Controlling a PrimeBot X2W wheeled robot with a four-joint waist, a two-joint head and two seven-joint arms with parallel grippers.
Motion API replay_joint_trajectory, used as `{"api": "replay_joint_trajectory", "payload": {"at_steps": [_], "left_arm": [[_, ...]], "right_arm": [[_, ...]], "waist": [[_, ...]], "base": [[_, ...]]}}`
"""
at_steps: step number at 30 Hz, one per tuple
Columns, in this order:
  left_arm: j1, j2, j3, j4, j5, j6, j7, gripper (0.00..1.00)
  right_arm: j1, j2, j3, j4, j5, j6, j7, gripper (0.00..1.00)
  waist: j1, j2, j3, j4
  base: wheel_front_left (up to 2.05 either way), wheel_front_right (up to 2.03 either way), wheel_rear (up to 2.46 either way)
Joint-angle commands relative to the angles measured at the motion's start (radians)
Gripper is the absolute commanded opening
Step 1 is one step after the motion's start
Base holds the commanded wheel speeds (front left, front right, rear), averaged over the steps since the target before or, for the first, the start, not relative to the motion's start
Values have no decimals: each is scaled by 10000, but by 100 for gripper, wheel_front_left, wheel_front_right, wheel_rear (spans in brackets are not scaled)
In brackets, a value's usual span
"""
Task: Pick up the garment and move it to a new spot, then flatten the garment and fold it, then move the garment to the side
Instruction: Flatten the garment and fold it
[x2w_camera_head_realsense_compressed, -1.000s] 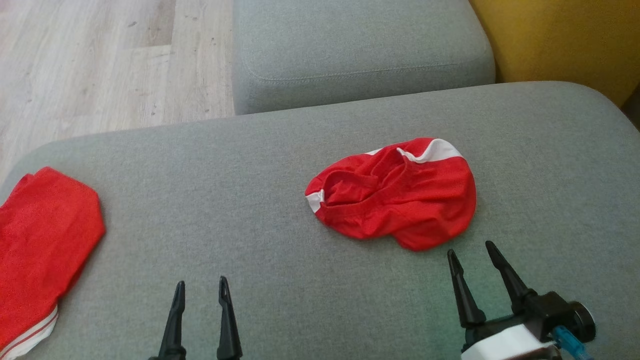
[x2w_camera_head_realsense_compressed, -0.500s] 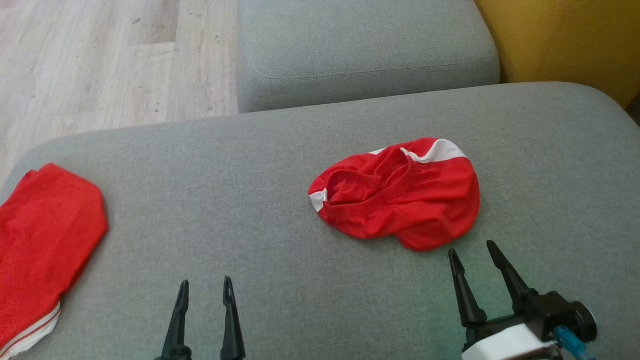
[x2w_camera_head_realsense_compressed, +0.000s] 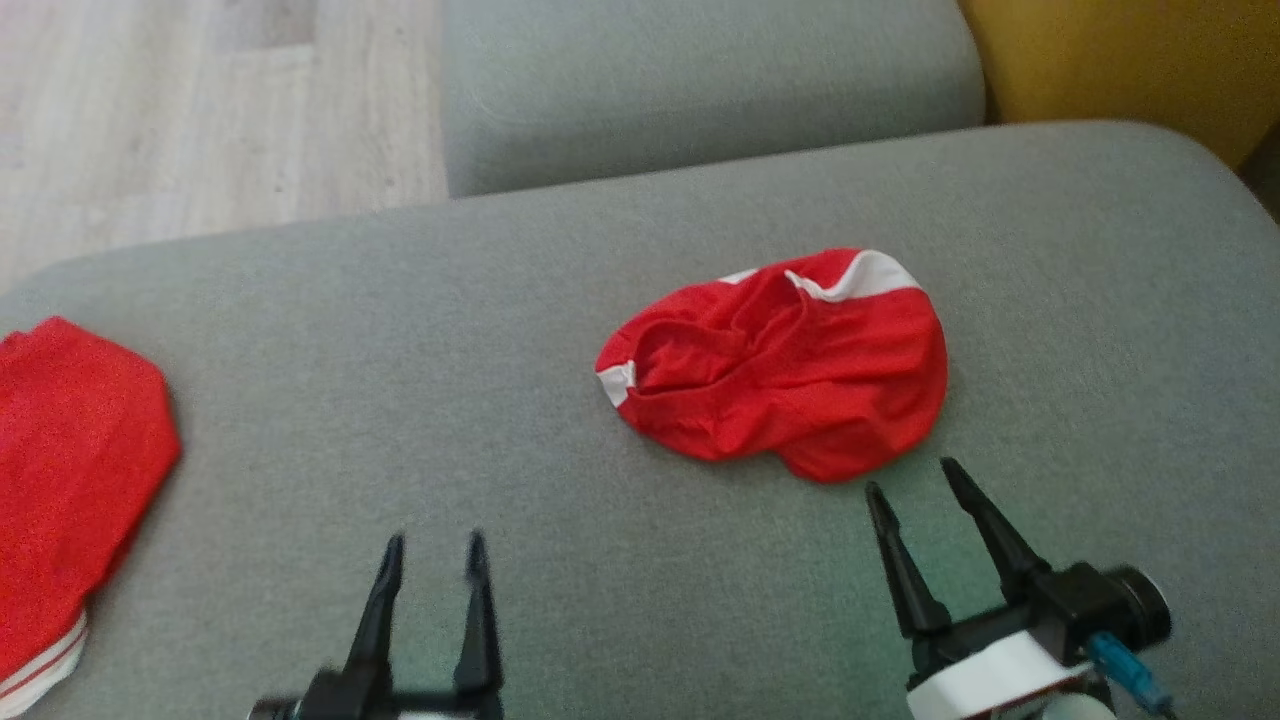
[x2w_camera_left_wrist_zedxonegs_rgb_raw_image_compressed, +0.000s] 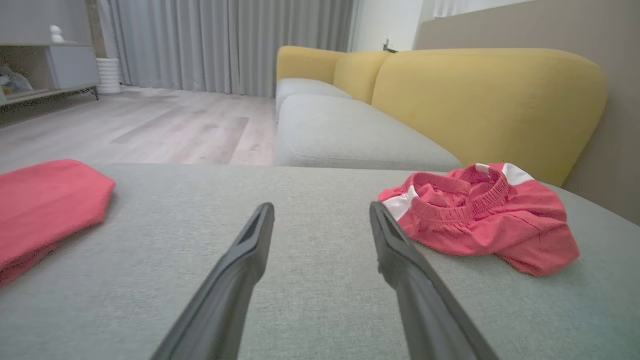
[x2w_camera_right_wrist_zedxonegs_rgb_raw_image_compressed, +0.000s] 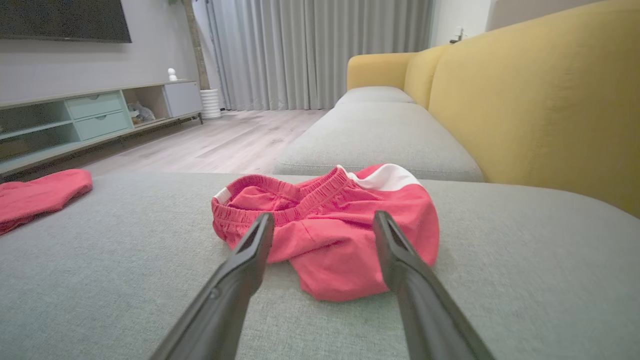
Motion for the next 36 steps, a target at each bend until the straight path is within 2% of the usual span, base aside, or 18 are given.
{"api": "replay_joint_trajectory", "payload": {"at_steps": [1,2,3,6,10,14,18,25,31,32,33,34,36], "left_arm": [[-1160,-24,158,68,-65,-352,-93,100],[-1519,-24,66,294,-58,-530,-93,100],[-1519,-24,66,294,-58,-530,-93,100],[-2838,-24,-286,1014,-49,-1031,-18,100],[-4834,-24,-830,1760,-381,-1538,776,100],[-6566,-24,-1415,2354,-1065,-1765,1596,100],[-7939,-24,-2111,3073,-2668,-1622,2598,100],[-9608,-24,-3288,4139,-5902,-897,4046,100],[-10493,-24,-3764,4714,-7487,-603,3666,100],[-10637,-24,-3853,4839,-7553,-579,3514,94],[-10764,-24,-3915,4929,-7636,-594,3326,27],[-10889,-24,-4013,5018,-7706,-656,3175,0],[-11118,-24,-4202,5100,-7946,-864,2959,0]], "right_arm": [[-650,-323,538,-501,134,67,4,100],[-751,-408,642,-571,193,67,4,100],[-751,-408,642,-571,193,67,4,100],[-1113,-641,888,-762,349,67,4,100],[-1671,-810,1225,-970,610,67,4,100],[-2219,-941,1591,-1160,854,67,4,100],[-2564,-985,1642,-1271,998,67,4,100],[-2815,-1038,1736,-1348,1112,67,4,100],[-2850,-1102,1761,-1352,1142,67,4,100],[-2848,-1114,1775,-1351,1148,67,4,100],[-2849,-1129,1803,-1347,1152,67,4,100],[-2857,-1141,1838,-1342,1159,67,4,100],[-2872,-1156,1912,-1334,1183,67,4,100]], "waist": [[0,-1,472,-373],[0,-1,643,-473],[0,-1,643,-473],[0,-1,1200,-818],[0,-1,1902,-1422],[0,-1,2523,-2079],[0,-1,3100,-2634],[0,-1,3842,-3379],[0,-1,4106,-3745],[0,-1,4131,-3776],[0,-1,4146,-3797],[0,-1,4154,-3817],[0,-1,4155,-3844]], "base": [[0,0,0],[0,0,0],[0,0,0],[0,0,0],[0,0,0],[0,0,0],[0,0,0],[0,0,0],[0,0,0],[0,0,0],[0,0,0],[0,0,0],[0,0,0]]}}
